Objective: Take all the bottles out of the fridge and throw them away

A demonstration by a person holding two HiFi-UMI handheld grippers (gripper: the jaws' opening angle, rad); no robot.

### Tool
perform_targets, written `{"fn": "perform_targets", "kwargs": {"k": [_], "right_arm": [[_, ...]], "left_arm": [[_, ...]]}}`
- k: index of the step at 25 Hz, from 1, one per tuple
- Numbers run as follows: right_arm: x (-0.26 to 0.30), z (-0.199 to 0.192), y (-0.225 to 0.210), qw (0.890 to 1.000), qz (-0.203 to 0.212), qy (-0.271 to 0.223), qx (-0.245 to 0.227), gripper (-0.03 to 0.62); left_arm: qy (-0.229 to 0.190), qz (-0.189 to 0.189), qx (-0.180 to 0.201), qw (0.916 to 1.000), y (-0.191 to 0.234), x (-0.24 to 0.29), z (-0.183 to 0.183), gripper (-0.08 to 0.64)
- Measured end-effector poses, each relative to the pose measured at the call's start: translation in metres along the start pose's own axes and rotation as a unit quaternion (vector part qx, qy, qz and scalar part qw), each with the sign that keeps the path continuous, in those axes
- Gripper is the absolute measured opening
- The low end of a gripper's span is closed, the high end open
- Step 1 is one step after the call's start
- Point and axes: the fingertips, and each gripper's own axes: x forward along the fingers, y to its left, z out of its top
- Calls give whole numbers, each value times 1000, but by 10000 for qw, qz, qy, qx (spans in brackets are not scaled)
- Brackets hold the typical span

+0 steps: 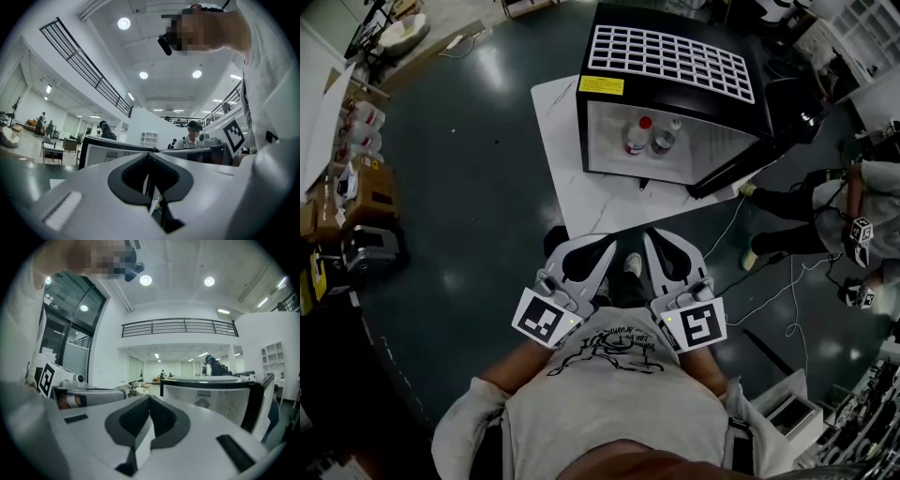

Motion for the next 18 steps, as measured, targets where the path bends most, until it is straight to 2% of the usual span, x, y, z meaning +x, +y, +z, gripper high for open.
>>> {"fn": "perform_targets", "kwargs": {"k": [3,7,10,14,18], "right_arm": [[4,-1,-10,10000,-10,-2,14,9],[8,-2,-26,10000,-8,-35,49,9],[10,-3,-39,10000,11,-35,71,9],[13,-4,-60,9999,60,-44,76,9],[18,-2,-82,9999,117,-71,50,9]], "left_arm": [[-143,-8,120,9998,6,10,2,6],[91,-21,-51,9999,5,26,-4,6],[-45,-29,118,9999,7,41,-1,6],[202,27,-18,9998,7,62,-6,6],[28,68,137,9999,10,85,-1,6]]}}
